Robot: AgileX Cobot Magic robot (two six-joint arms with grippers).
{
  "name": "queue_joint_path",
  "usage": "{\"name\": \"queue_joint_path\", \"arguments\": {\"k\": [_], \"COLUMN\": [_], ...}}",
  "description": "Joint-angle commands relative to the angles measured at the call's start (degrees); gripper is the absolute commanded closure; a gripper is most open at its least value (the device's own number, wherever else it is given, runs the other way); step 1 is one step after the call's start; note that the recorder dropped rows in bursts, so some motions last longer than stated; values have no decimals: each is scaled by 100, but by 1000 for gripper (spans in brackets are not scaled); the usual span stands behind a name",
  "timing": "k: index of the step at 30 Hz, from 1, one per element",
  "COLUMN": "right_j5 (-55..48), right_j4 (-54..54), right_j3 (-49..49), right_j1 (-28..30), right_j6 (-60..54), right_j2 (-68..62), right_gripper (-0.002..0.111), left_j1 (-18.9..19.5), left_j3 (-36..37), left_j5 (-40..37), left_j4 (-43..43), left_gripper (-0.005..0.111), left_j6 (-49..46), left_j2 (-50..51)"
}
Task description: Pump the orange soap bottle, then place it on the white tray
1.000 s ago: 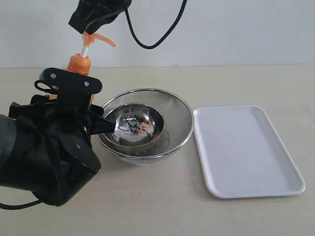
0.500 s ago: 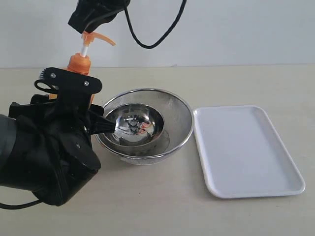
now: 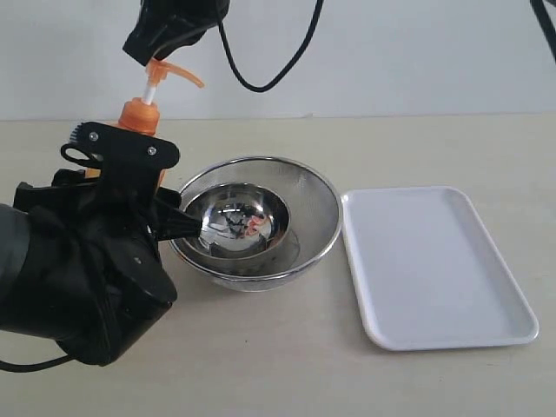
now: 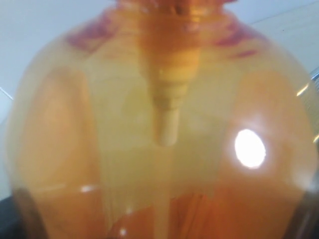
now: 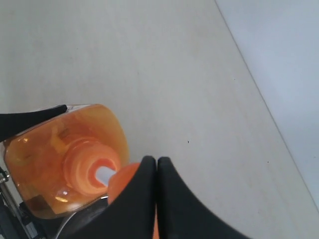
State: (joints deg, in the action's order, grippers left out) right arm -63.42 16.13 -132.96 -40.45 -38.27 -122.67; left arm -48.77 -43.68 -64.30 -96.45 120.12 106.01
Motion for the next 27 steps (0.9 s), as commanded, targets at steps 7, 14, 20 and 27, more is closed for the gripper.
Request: {"name": "queue_joint_path", "arguments": {"k": [7,14,20,27], "right_j5": [-448,-529,-654,-654], "right_j4": [126,150,250,299], "right_j3": [32,32,32,32], "right_j1": [-5,-5,-16,-16], "right_j6": [29,41,56,56], "right_j2": [-111,-111,-132,-144], "right_gripper": [109,109,109,109], "left_j1": [-35,-35,-35,-35], "left_j3": [-37,-37,-37,-37], "left_j5": [-407,-407,-407,-407], "left_j4": [-350,-350,-350,-350], "left_gripper": [102,102,102,102], "left_j6": [27,27,27,27], "left_j2": [-60,-60,-60,-60]}}
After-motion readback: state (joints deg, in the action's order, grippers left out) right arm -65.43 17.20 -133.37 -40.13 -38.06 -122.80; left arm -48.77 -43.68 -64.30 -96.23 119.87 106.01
